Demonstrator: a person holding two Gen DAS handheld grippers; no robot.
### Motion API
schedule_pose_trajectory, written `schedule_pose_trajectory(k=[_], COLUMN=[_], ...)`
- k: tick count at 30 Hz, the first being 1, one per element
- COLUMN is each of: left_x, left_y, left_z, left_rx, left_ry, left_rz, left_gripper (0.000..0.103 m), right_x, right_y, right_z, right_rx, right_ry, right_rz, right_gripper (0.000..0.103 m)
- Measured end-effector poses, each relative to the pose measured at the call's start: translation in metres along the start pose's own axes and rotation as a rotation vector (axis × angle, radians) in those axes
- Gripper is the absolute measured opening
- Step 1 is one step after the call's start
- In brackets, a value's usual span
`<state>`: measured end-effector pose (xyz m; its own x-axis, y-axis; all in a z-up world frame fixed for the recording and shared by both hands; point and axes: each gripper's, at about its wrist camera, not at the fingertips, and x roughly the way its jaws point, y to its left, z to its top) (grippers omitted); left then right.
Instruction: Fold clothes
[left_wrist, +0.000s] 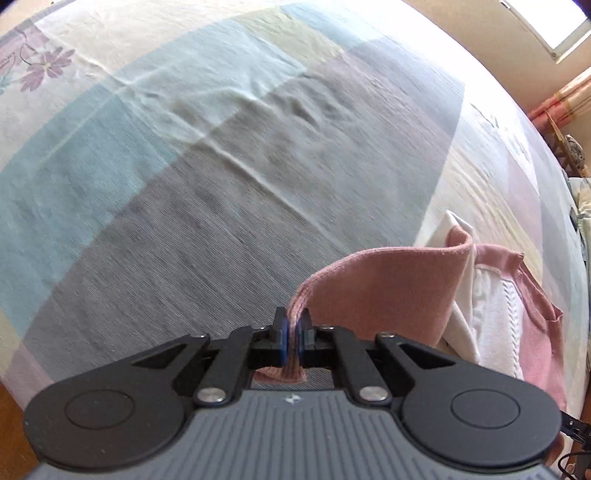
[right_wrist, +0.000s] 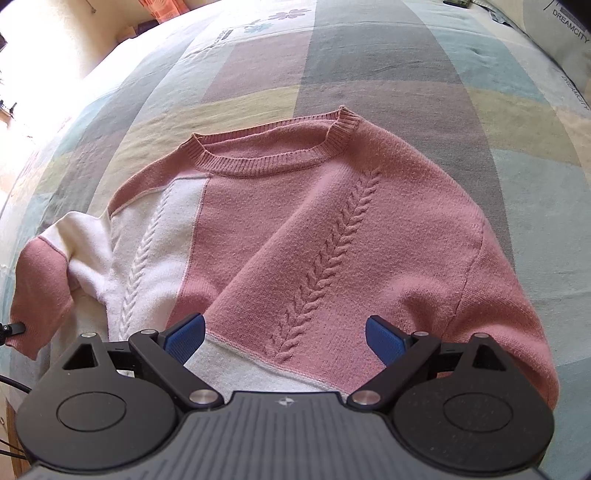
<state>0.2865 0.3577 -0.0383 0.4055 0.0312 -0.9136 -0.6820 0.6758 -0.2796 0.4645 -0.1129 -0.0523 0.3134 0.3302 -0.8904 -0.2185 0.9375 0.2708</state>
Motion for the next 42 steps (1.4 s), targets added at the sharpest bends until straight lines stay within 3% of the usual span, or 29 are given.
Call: schedule_pose_trajectory(k=[6,12,18,20,27,29,32,35,37,40,42], left_x=[-0.010,-0.016,-0.006,-0.007,-0.007,-0.007,0.004,0.033,0.051,0.080,0.095], left_y=[0.033,0.052,0.048,0.047,0.034,0.019,-0.011,-0.054,-0.079,-0.106,-0.116], left_z=[0.044,0.072,0.095,0.100,0.116,0.113,0.099,0.069,0.050,0.025,0.013], left_rx=[-0.081,-0.021,-0.008,-0.016,0.035,0.077,0.130,0.198,0.238,0.279,0.319], left_ry=[-0.047,-0.087,-0.083,-0.097,-0.123,-0.121,-0.076,0.036,0.092,0.152,0.143], left_rz=[0.090,0.233,0.296,0.314,0.438,0.405,0.252,0.071,-0.009,-0.061,-0.019], left_gripper=[0.004,0.004,0.006,0.013,0.012,0.017,0.021,0.022,0.022,0.023,0.023], right_x=[0.001,-0.001,0.001,0.001,0.001,0.001,0.003,0.007,0.009,0.010,0.011], right_y=[0.003,0.003,0.001,0.002,0.004,0.003,0.002,0.005,0.007,0.010,0.009], right_z=[0.002,0.007,0.010,0.010,0.009,0.009,0.008,0.008,0.007,0.006,0.006], right_rx=[-0.017,-0.027,-0.020,-0.021,-0.029,-0.018,-0.010,-0.004,-0.001,-0.011,-0.012], right_ry=[0.003,-0.005,-0.007,-0.006,-0.006,-0.009,-0.010,-0.004,-0.002,0.001,0.003], right_rz=[-0.007,-0.024,-0.037,-0.036,-0.038,-0.033,-0.024,-0.015,-0.009,-0.007,-0.012], right_gripper=[0.097,0.096,0.096,0.096,0.096,0.096,0.096,0.096,0.096,0.096,0.096])
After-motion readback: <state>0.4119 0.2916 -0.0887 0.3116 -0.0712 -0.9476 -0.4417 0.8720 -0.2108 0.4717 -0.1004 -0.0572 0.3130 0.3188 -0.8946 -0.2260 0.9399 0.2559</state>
